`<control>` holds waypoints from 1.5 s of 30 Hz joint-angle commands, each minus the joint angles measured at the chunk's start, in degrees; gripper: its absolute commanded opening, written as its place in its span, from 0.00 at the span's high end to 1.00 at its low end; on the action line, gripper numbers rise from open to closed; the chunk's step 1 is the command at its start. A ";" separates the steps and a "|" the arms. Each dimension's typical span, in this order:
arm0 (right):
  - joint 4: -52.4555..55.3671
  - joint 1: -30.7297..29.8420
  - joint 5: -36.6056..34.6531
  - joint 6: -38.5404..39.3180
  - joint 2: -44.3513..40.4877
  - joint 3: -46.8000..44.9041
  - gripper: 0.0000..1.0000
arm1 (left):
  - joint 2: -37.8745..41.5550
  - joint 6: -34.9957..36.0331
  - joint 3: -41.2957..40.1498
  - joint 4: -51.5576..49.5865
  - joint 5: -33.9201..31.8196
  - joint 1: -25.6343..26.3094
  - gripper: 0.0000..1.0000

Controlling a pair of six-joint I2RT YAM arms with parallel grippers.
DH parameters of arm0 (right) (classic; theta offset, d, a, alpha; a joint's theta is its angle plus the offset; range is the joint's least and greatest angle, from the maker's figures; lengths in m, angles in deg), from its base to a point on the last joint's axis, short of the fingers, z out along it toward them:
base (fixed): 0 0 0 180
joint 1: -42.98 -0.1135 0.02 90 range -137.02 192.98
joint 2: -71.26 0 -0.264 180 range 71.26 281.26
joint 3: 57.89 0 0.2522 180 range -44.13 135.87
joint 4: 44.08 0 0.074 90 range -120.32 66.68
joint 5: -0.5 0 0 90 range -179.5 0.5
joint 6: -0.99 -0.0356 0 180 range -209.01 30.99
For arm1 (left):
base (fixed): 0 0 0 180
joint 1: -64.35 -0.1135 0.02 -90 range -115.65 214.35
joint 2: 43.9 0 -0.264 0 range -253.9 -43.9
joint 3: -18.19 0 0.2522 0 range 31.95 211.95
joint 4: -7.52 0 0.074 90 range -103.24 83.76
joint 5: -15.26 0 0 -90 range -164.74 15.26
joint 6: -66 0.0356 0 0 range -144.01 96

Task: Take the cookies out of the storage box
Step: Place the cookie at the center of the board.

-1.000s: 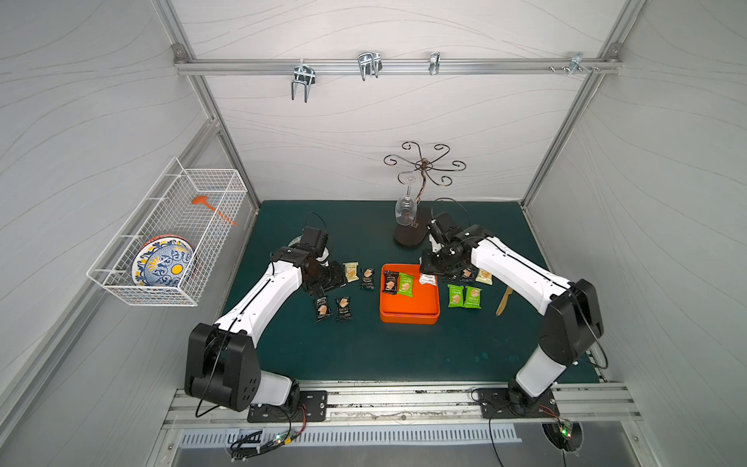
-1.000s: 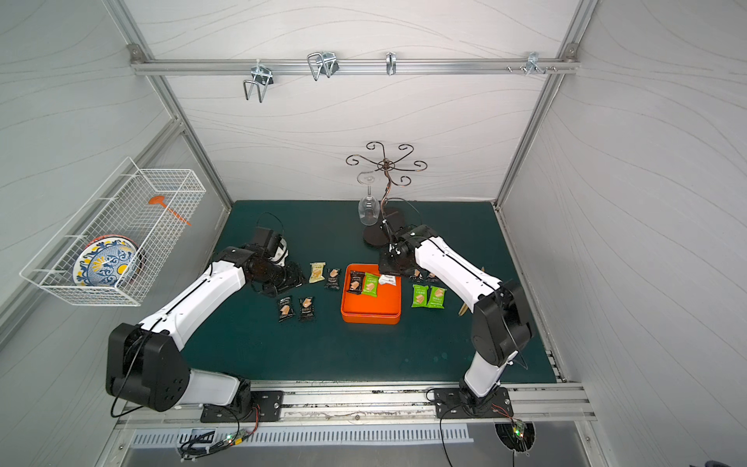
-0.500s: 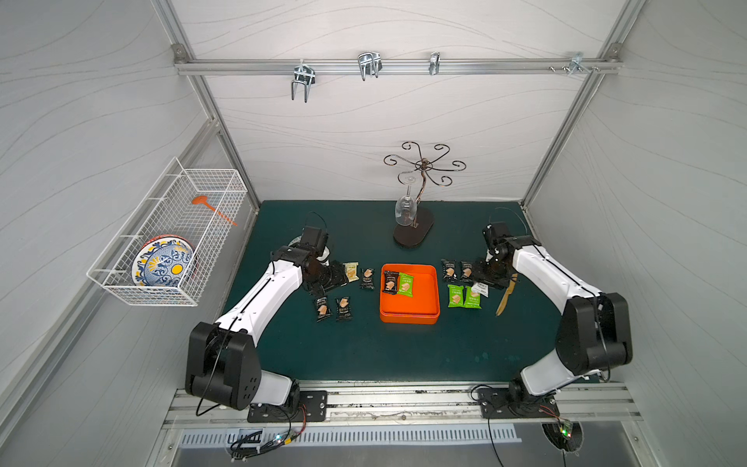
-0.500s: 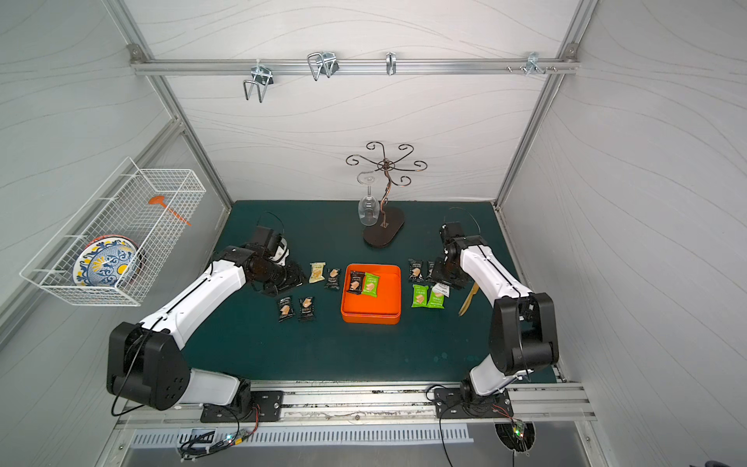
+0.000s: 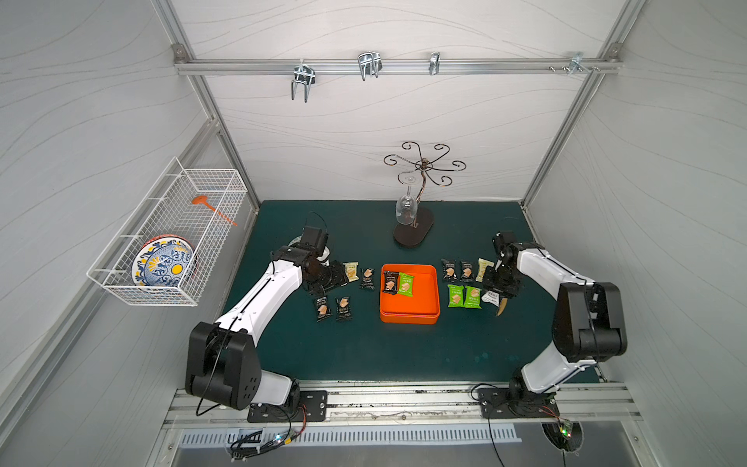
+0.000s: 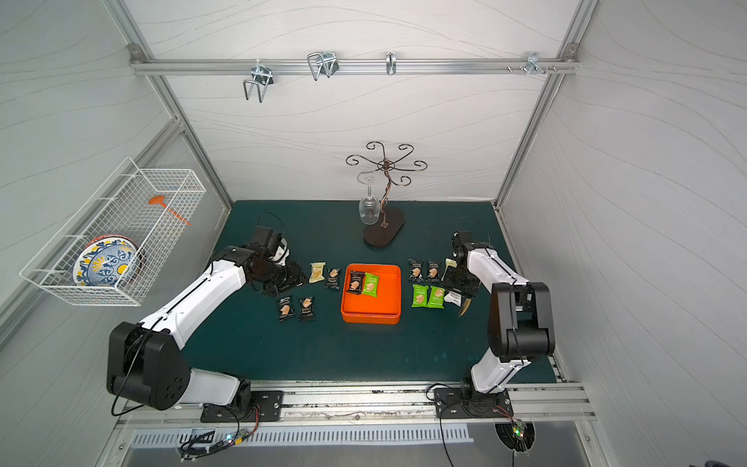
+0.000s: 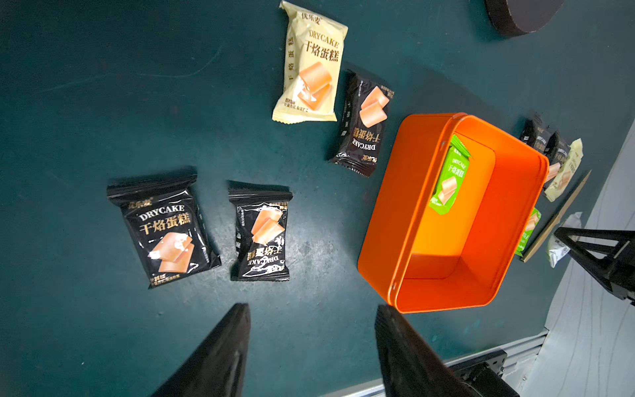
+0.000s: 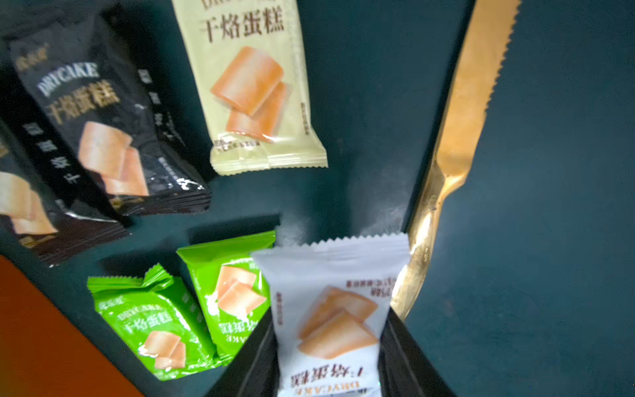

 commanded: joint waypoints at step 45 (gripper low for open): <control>3.59 -17.33 8.34 -11.04 -28.69 -4.23 0.26 | -15.23 -2.43 18.58 0.46 -7.85 22.26 0.31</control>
